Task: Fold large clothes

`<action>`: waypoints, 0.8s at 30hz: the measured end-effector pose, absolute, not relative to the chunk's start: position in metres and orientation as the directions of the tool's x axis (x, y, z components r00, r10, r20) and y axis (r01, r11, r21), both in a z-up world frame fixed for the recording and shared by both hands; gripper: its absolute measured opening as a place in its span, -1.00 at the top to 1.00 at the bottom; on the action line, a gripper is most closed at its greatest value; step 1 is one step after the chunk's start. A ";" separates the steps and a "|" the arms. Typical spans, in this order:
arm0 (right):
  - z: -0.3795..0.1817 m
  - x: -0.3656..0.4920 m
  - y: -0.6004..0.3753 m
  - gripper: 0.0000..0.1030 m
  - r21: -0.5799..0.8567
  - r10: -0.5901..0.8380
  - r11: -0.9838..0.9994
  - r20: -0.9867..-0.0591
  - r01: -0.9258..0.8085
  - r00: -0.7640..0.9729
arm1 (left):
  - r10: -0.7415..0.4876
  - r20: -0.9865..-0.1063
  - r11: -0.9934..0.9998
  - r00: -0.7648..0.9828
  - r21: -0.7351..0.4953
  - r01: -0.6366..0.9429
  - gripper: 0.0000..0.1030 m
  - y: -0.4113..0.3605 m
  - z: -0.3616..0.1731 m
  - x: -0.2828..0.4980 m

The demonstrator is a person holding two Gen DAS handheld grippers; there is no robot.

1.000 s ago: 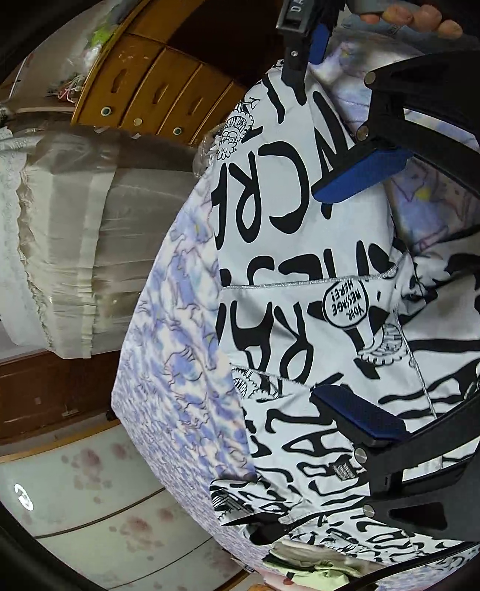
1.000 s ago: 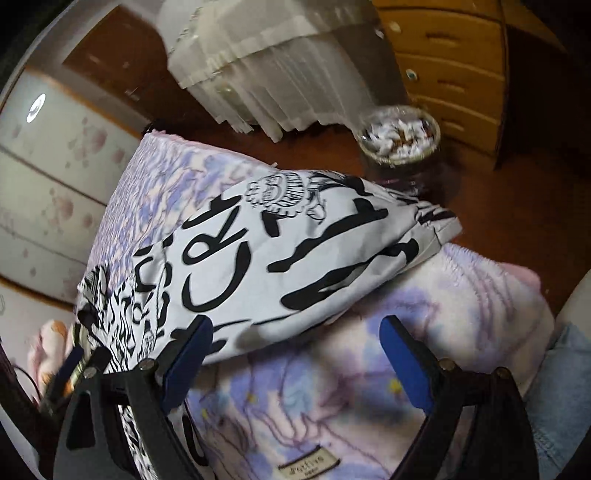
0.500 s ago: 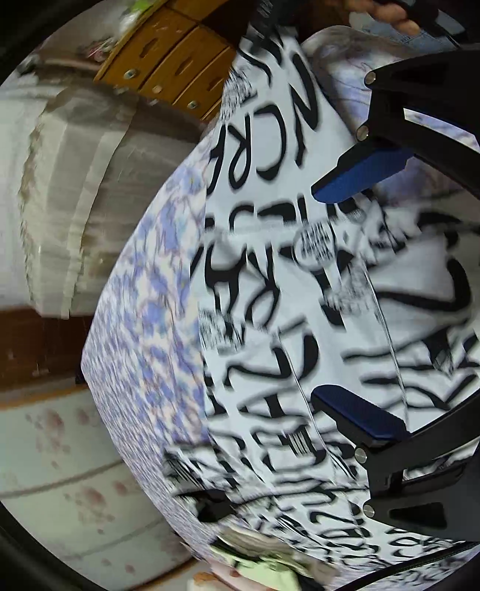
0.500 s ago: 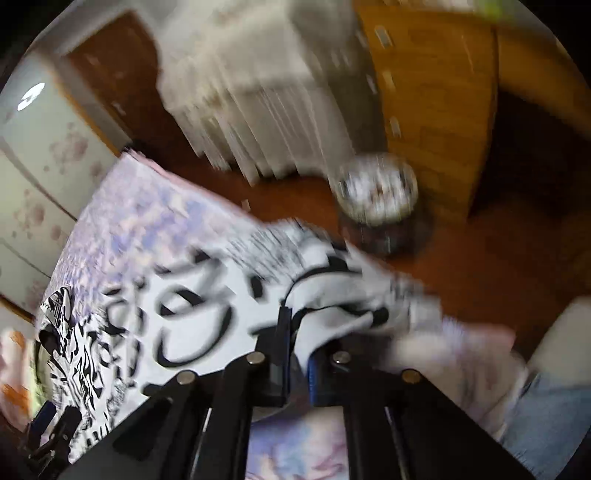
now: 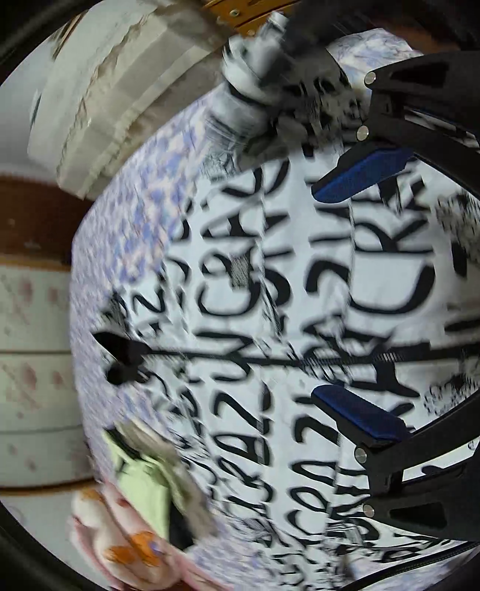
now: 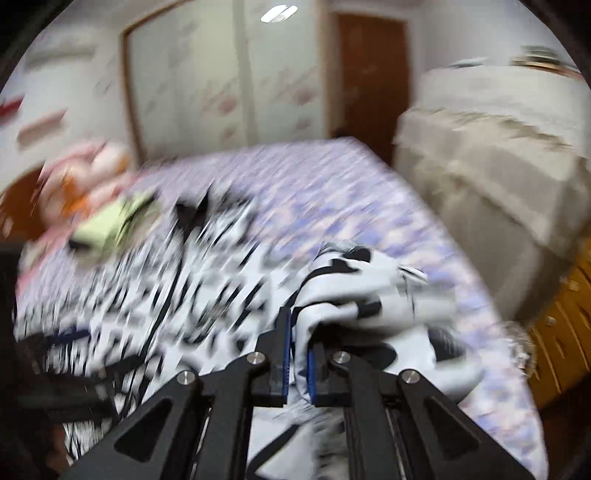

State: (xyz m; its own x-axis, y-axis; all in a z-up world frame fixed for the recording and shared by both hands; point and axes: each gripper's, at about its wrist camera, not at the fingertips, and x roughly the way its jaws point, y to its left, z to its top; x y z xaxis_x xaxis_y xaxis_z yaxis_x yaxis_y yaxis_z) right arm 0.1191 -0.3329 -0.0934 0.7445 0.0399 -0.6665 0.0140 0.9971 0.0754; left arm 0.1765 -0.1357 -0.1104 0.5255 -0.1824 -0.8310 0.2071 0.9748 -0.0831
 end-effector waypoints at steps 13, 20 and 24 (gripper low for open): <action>-0.158 0.074 -0.338 0.39 0.255 0.234 0.966 -0.809 -0.037 0.540 | -0.396 -0.856 0.909 0.330 -0.315 0.275 -0.91 -0.141 -0.166 0.190; -0.146 0.035 -0.373 0.39 0.284 0.200 0.957 -0.795 0.061 0.573 | -0.428 -0.856 0.865 0.291 -0.294 0.407 -0.90 -0.206 -0.166 0.193; -0.159 0.022 -0.387 0.39 0.358 0.228 0.925 -0.794 0.131 0.563 | -0.396 -0.860 0.805 0.321 -0.157 0.572 -0.90 -0.254 -0.155 0.170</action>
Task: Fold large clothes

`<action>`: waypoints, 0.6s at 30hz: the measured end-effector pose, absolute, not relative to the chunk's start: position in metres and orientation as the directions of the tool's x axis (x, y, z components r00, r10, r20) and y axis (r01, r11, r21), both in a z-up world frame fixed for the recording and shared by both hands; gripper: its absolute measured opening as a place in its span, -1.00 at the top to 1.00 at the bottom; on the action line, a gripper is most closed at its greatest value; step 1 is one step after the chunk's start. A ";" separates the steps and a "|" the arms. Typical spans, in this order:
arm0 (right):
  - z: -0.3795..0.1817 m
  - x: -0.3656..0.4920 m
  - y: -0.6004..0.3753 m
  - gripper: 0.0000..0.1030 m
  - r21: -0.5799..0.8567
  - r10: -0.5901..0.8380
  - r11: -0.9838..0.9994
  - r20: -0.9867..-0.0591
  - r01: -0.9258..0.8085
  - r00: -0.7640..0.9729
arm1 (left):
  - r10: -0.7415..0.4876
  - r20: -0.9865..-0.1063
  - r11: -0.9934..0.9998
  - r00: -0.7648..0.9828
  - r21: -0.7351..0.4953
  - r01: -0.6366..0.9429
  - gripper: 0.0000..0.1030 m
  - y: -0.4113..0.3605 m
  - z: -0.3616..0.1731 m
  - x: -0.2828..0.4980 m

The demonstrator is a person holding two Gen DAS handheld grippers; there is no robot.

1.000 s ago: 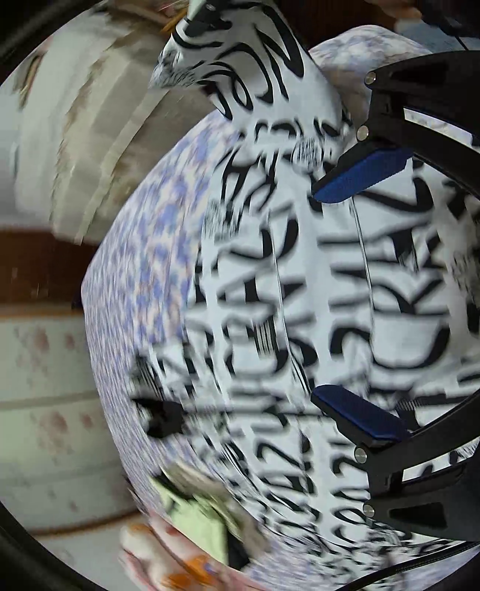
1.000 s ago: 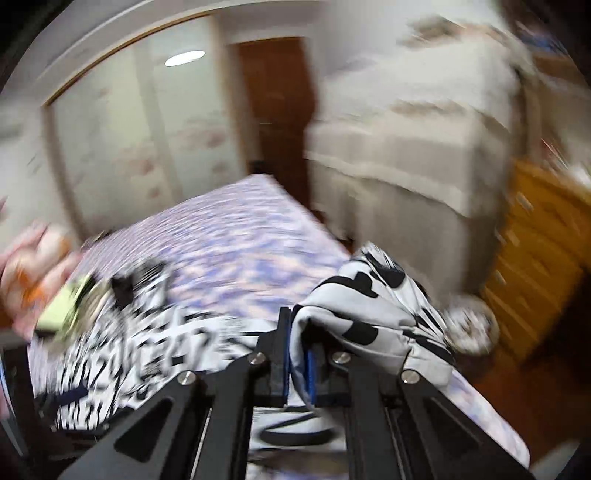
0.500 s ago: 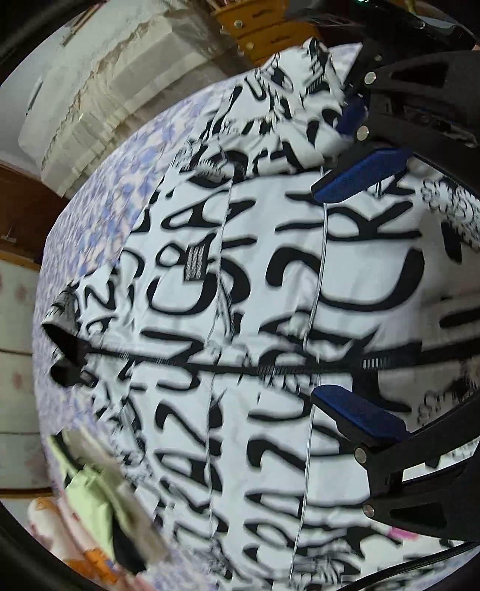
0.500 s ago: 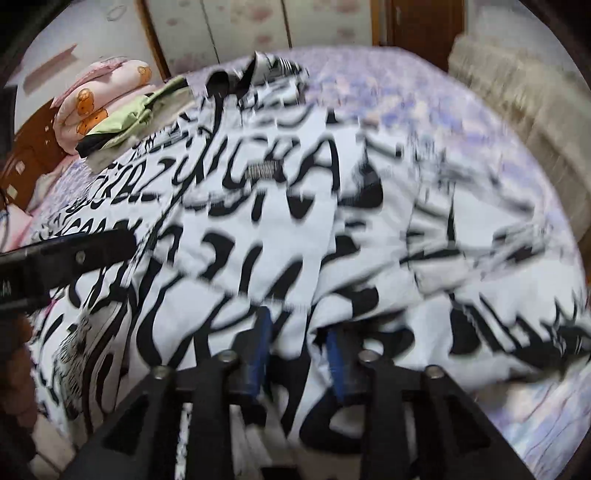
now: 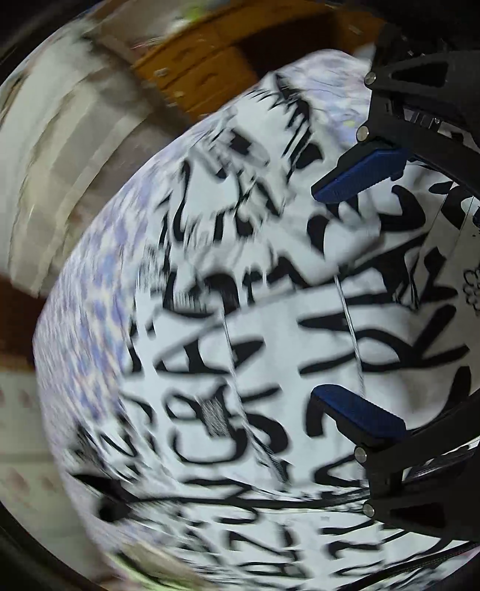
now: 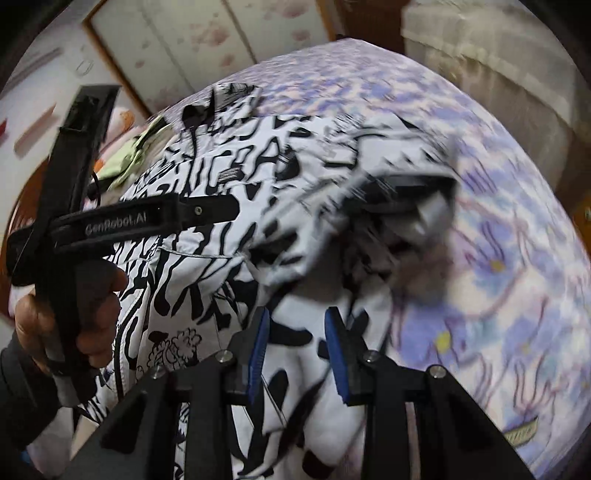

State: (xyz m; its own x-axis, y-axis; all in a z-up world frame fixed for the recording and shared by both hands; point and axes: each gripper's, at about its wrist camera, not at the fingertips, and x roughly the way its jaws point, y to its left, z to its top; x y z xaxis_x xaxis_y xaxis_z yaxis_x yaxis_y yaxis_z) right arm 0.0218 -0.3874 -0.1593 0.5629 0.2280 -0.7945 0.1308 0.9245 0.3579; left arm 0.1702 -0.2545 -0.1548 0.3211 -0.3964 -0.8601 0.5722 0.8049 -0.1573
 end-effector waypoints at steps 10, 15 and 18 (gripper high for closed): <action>-0.167 0.017 -0.403 0.39 0.420 0.246 0.888 -0.781 0.190 0.574 | -0.223 -0.883 0.701 0.412 0.149 0.698 -0.90 -0.325 -0.175 0.155; -0.164 0.012 -0.404 0.39 0.418 0.241 0.888 -0.776 0.189 0.583 | -0.244 -0.900 0.735 0.362 0.072 0.674 -0.62 -0.323 -0.187 0.179; -0.167 0.010 -0.405 0.39 0.424 0.247 0.884 -0.779 0.194 0.576 | -0.239 -0.922 0.766 0.305 0.014 0.643 0.37 -0.313 -0.193 0.196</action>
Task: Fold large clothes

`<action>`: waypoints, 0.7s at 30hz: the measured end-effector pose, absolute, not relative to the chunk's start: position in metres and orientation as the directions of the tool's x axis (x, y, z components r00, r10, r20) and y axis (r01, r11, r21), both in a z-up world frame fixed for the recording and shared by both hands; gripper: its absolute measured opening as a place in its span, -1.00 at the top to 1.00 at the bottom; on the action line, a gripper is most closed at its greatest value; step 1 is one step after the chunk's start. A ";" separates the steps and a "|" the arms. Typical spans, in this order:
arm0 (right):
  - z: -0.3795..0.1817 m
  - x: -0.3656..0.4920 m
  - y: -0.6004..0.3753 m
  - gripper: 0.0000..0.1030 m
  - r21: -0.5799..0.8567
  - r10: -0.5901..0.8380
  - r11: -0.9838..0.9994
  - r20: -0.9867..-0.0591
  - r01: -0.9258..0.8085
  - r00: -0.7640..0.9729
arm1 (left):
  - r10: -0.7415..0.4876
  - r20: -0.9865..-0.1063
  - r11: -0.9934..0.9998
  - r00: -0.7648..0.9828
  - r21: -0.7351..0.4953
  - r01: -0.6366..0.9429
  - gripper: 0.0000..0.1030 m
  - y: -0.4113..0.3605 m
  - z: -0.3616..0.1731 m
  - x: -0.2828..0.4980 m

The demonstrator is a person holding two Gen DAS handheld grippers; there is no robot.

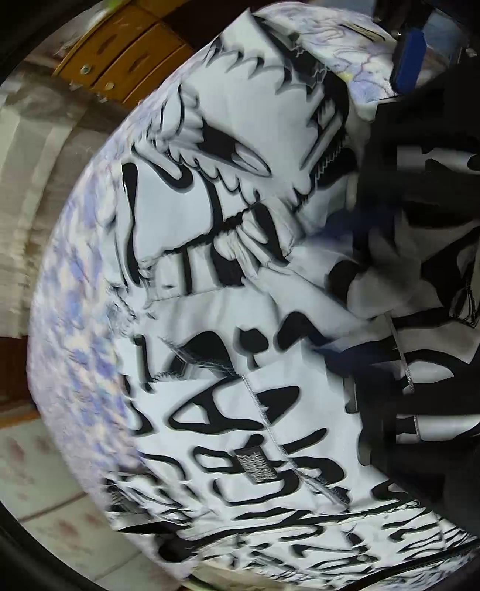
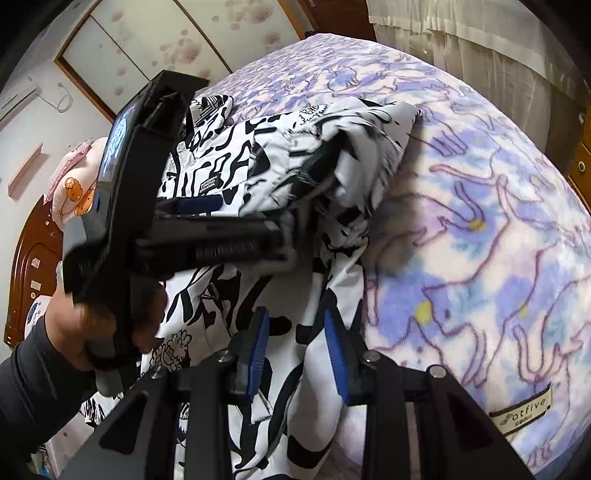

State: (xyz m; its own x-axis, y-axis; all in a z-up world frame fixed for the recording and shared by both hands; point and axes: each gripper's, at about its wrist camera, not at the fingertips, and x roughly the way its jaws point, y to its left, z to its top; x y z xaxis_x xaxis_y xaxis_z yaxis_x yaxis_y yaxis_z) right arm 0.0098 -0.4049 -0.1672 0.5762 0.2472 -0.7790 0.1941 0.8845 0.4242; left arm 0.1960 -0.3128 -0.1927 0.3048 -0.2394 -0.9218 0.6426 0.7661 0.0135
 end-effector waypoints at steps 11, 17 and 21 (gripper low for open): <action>-0.156 0.014 -0.388 0.39 0.372 0.223 0.917 -0.778 0.143 0.588 | -0.326 -0.729 0.938 0.602 -0.173 0.299 0.84 -0.171 -0.098 0.242; -0.167 0.022 -0.373 0.39 0.361 0.250 0.926 -0.808 0.113 0.534 | -0.210 -0.873 0.978 0.440 -0.186 0.098 0.21 -0.077 -0.169 0.242; -0.171 0.021 -0.365 0.39 0.353 0.257 0.930 -0.822 0.100 0.508 | -0.255 -0.901 0.964 0.350 -0.264 0.025 0.19 -0.030 -0.201 0.239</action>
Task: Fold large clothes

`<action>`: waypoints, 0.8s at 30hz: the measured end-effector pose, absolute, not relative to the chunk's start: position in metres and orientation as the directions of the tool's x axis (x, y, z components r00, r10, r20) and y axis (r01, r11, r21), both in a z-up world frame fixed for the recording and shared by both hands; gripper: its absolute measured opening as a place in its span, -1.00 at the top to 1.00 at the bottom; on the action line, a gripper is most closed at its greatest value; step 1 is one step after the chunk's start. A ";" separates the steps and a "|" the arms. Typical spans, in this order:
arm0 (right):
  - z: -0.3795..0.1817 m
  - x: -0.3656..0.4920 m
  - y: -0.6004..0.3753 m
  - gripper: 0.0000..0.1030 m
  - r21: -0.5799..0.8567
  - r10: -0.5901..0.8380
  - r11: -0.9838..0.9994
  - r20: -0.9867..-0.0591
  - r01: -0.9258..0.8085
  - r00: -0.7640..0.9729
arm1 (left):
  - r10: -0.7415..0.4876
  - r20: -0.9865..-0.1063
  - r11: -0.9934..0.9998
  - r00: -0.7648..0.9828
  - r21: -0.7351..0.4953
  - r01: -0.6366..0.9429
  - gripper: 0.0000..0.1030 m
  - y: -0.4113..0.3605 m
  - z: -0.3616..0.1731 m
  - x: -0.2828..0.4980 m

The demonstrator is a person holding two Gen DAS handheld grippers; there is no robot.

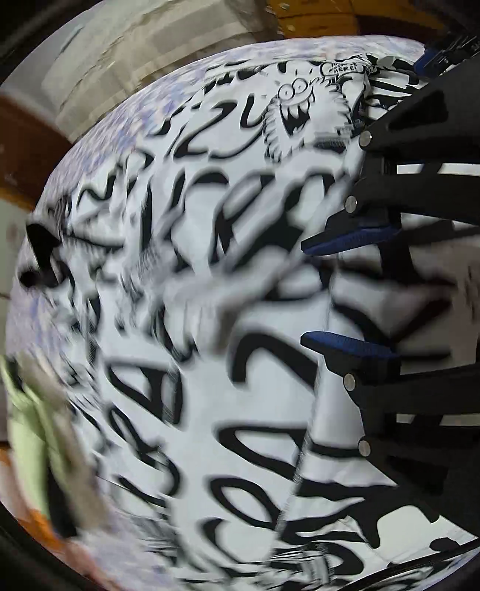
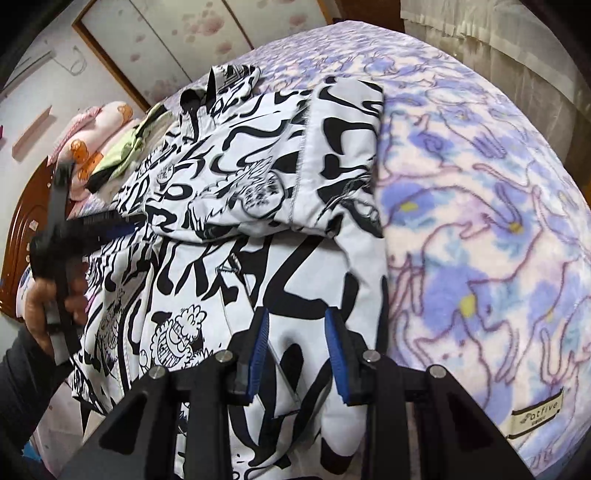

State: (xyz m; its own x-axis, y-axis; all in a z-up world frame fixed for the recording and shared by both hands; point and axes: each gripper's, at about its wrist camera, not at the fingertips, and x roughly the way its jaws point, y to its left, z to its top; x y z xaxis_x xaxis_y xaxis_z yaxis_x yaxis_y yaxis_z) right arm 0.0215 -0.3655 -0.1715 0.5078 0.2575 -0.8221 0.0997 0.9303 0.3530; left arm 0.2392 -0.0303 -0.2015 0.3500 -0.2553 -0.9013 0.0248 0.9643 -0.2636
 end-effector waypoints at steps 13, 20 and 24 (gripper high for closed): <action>-0.127 0.056 -0.386 0.22 0.337 0.228 0.937 -0.787 0.089 0.573 | -0.355 -0.902 0.935 0.245 -0.336 0.115 -0.25 -0.028 -0.217 0.370; -0.138 0.140 -0.454 -0.03 0.318 0.137 0.921 -0.804 0.223 0.579 | -0.233 -0.935 0.954 0.266 -0.168 0.247 0.29 -0.067 -0.215 0.384; -0.174 0.203 -0.479 -0.03 0.364 0.177 0.888 -0.834 0.280 0.523 | -0.225 -0.916 0.951 0.333 -0.132 0.279 0.48 -0.075 -0.195 0.374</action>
